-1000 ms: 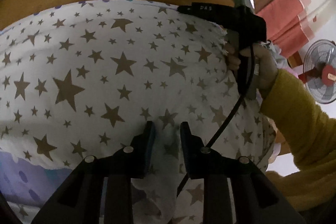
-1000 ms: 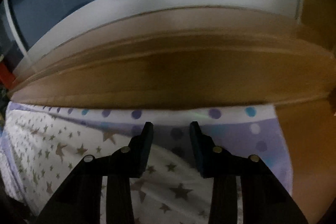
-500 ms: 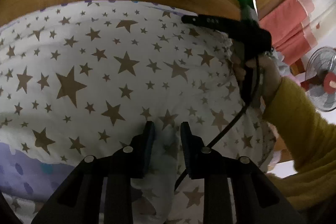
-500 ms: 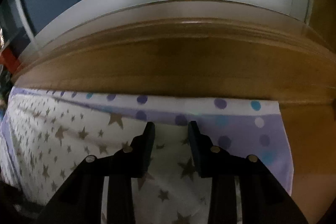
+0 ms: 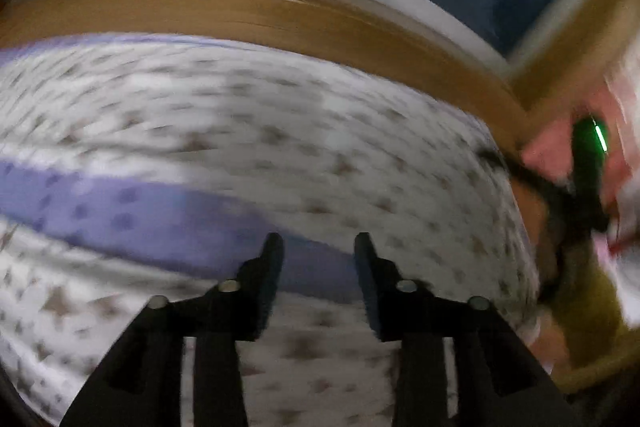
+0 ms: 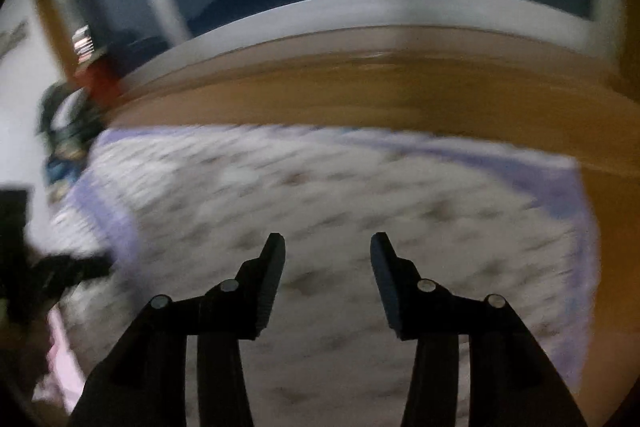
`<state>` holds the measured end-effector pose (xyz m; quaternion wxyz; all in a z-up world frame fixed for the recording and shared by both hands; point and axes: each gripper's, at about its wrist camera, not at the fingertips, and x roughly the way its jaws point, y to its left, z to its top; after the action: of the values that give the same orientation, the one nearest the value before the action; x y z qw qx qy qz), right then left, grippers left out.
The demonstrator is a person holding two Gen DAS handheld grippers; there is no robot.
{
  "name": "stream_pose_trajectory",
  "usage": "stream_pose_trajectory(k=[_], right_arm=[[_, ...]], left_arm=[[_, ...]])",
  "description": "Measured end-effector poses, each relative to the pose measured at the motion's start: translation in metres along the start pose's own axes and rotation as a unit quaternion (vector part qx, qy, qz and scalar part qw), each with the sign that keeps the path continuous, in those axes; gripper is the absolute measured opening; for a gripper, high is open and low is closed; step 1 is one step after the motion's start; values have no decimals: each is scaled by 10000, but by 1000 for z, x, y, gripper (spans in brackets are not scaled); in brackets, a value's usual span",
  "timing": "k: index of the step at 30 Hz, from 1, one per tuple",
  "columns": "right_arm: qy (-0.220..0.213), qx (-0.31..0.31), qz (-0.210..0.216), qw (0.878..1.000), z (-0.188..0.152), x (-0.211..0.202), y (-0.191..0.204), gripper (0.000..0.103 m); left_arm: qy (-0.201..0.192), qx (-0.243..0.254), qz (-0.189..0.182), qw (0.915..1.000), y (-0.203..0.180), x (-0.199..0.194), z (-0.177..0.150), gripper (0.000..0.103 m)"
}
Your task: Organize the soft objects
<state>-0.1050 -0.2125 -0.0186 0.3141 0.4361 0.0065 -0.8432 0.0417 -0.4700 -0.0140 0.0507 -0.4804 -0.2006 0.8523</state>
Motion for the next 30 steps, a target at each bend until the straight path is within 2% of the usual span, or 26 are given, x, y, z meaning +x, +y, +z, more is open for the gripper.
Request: stream_pose_trajectory(k=[2,4,7,12,14,16,18,20,22,24,27,30], right_arm=[[216,-273,437,9984,-5,11,39,45],[333,-778,605,9946,-7,28,70,45],[487,-1748,512,9821,-23,39,119,45],[858,-2381,429,9665,-35,66,139,45],[939,-2346,440,9665,-32,76,136,44],[921,-2273,415,9686,-27,74,132,33],[991,-2037,373,9733,-20,74,122,5],[1172,-1247,753,9824,-10,76,99,4],[1267,-438,1178,9839,-4,78,74,4],[1289,277,1529,9794,0,80,53,4],[1386,1052,1920,9658,-2,86,29,4],[1464,1422,2127,9556,-8,92,19,4]], left_arm=[[-84,-394,57,9992,28,-8,2,38],[-145,-640,-29,9978,45,-12,1,38],[-182,-684,-218,9973,55,-12,-4,38],[-95,-637,-548,9964,50,-1,-9,38],[-86,-686,-736,9949,51,1,-9,38],[-92,-786,-962,9922,55,2,-9,38],[-82,-901,-1232,9882,57,5,-10,39],[-71,-1019,-1500,9834,59,8,-10,39],[-85,-1152,-1792,9770,60,12,-9,40],[-105,-1272,-2041,9706,61,18,-6,43],[-107,-1380,-2198,9657,61,29,1,44],[-43,-1488,-2260,9627,60,44,8,44]])
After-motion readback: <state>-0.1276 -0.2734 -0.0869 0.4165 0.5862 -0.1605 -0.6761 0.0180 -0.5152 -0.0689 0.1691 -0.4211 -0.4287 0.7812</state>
